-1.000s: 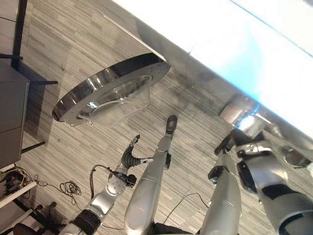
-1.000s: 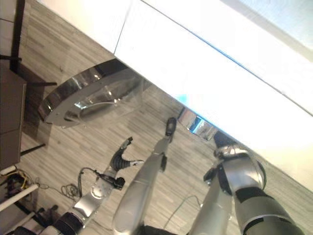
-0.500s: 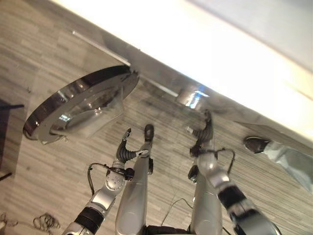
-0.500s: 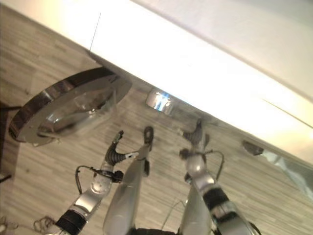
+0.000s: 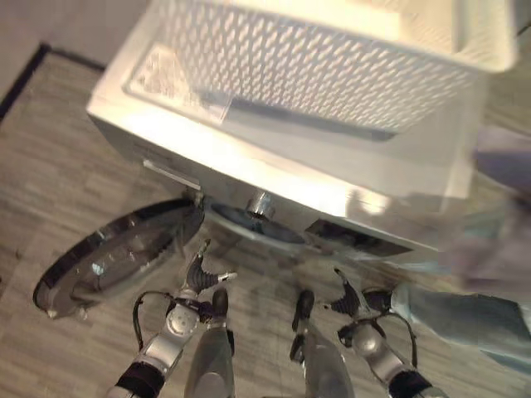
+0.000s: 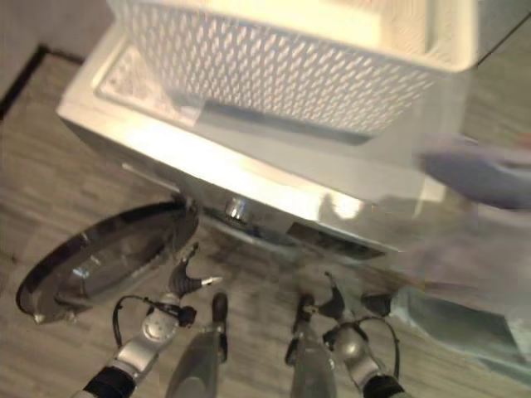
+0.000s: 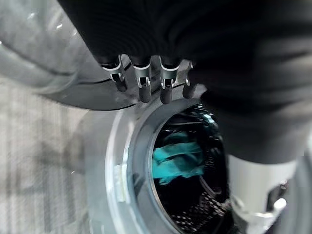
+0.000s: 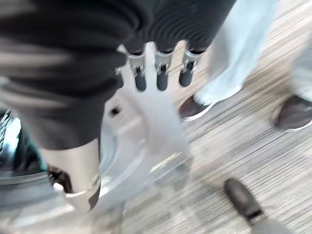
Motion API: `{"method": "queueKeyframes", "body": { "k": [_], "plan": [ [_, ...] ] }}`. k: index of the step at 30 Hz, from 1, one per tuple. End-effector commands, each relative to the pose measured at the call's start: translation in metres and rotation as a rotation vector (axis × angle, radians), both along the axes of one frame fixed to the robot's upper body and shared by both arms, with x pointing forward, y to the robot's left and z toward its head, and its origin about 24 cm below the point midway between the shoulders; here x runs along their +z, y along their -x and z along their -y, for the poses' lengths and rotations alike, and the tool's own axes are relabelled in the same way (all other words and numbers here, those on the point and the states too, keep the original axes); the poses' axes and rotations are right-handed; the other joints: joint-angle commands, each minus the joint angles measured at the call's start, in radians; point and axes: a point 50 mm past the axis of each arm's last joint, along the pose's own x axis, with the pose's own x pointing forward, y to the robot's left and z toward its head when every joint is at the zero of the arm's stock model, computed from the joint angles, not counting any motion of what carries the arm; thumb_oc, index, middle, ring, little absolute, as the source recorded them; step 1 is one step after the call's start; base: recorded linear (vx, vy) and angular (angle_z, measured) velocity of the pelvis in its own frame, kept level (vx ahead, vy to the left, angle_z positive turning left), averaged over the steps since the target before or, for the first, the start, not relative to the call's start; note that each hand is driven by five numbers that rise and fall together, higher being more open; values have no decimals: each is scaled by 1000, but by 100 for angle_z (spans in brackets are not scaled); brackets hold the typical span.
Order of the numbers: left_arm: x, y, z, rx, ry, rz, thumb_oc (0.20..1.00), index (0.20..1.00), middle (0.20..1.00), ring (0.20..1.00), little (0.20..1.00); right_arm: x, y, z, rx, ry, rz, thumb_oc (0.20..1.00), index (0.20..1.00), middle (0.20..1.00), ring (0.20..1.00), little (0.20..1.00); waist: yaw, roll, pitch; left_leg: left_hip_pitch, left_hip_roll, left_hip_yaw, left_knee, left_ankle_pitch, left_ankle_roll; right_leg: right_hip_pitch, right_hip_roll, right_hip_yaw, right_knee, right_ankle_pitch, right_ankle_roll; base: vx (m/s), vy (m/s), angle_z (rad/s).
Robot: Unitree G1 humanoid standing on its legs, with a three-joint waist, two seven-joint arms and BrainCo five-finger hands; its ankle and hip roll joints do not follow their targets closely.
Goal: Grab the laundry basket,head to the washer,open it,put in the laundry and shut it.
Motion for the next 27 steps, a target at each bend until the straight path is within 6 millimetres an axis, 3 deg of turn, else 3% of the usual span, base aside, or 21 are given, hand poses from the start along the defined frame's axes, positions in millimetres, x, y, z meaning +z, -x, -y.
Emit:
{"method": "queueKeyframes", "body": {
  "k": [1,3,10,17,19,21,22,24,25,27],
  "plan": [
    [-2,4,-2,-35,-11,-13,1000,1000,1000,1000,1000,-3,13,29,-81,16,-47,1000,1000,1000,1000,1000,-9,18,-39,38,7,-29,-3,-64,32,63,-7,-39,69,-116,27,147,14,-14],
    [-5,7,-2,-38,-13,-33,1000,1000,1000,1000,1000,-7,19,33,-94,16,-71,1000,1000,1000,1000,1000,-13,19,-55,61,8,-23,-17,-63,33,79,-6,-36,66,-117,28,66,11,-20],
    [-27,24,-3,-54,-3,-156,1000,1000,1000,1000,1000,-33,69,52,-192,36,-277,1000,1000,1000,1000,1000,-40,33,-161,215,11,19,-98,-66,37,161,7,5,55,-130,34,78,0,-24],
    [-34,28,3,-54,22,-194,1000,1000,1000,1000,1000,-36,80,60,-306,8,-299,1000,1000,1000,1000,1000,-52,45,-205,285,12,35,-136,-64,32,209,11,16,40,-136,38,46,-6,-5],
    [-35,29,5,-50,30,-203,1000,1000,1000,1000,1000,-27,71,69,-354,3,-231,1000,1000,1000,1000,1000,-59,49,-214,297,14,41,-147,-61,31,214,13,21,37,-136,39,2,3,-2],
    [-32,27,2,-42,38,-193,1000,1000,1000,1000,1000,5,47,101,-397,72,-63,1000,1000,1000,1000,1000,-66,51,-228,307,16,48,-163,-53,30,218,15,31,30,-131,43,-4,4,-7],
    [-32,27,3,-43,40,-193,1000,1000,1000,1000,1000,6,48,102,-398,74,-63,1000,1000,1000,1000,1000,-64,53,-228,308,16,48,-165,-53,30,218,15,31,30,-130,43,0,-1,-13],
    [-31,26,2,-43,37,-190,1000,1000,1000,1000,1000,28,36,118,-409,120,43,1000,1000,1000,1000,1000,-67,54,-233,311,16,52,-172,-49,28,219,17,31,25,-127,44,3,4,-13],
    [-32,24,2,-47,26,-193,1000,1000,1000,1000,1000,59,26,142,-449,188,170,1000,1000,1000,1000,1000,-74,53,-238,309,16,51,-176,-46,26,218,16,30,21,-123,45,-6,5,-6],
    [-32,23,4,-54,29,-195,1000,1000,1000,1000,1000,70,25,150,-462,216,213,1000,1000,1000,1000,1000,-72,55,-239,308,17,51,-175,-46,26,218,17,30,20,-122,45,0,0,0]
  ]
}}
